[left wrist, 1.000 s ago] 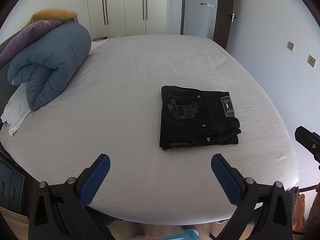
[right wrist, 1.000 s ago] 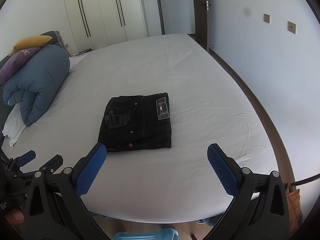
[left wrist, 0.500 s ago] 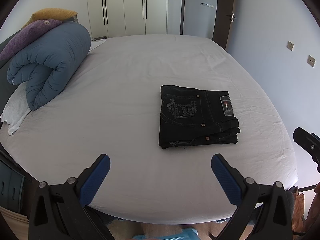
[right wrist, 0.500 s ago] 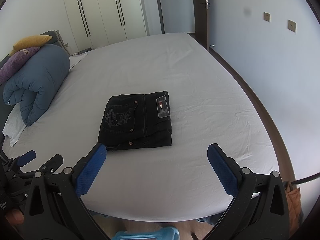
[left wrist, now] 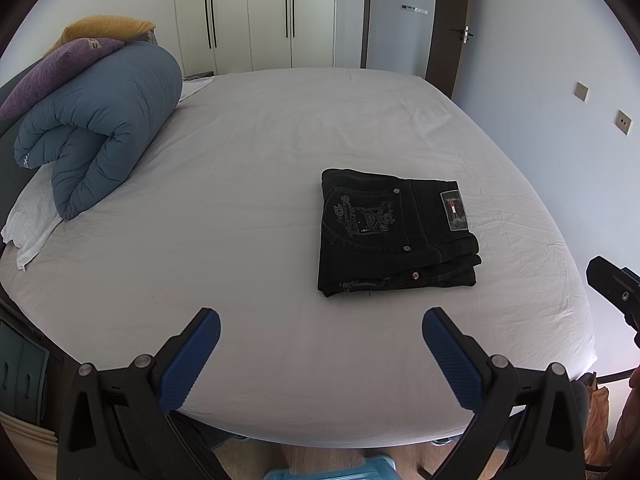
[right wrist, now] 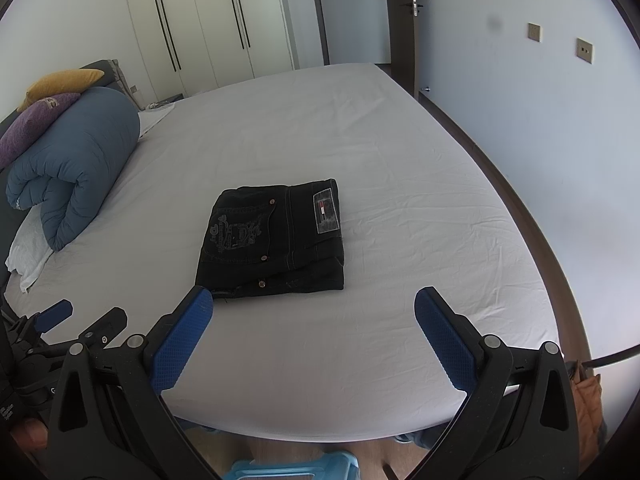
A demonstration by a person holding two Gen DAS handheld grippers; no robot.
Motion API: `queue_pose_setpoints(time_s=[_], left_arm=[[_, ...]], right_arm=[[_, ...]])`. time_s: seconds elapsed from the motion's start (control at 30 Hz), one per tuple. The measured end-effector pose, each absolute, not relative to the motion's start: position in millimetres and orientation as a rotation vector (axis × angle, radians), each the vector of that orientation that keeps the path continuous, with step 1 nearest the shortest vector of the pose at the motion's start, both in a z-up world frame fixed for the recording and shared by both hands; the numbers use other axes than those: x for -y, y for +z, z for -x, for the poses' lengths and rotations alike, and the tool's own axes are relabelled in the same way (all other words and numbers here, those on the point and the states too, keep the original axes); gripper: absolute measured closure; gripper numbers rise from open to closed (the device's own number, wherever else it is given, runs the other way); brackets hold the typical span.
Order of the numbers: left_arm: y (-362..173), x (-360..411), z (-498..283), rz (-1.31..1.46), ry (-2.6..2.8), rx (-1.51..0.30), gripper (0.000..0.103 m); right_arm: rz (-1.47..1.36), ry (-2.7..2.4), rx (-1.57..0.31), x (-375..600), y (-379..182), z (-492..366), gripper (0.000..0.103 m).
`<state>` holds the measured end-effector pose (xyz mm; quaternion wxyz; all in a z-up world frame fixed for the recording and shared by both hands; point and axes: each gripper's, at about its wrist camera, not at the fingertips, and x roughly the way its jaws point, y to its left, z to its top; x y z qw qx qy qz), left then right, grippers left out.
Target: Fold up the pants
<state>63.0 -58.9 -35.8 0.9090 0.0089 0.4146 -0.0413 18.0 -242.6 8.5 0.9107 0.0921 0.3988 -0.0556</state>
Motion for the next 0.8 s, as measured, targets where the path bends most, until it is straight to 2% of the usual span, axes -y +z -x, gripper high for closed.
queue_pose_setpoints(time_s=[0.8], left_arm=[[-35.1,55.8,-62.9,-0.027,-0.077,-0.849,0.000]], right_arm=[[-0.192,-0.103,-0.835,242.0,5.0,-17.6,0.000]])
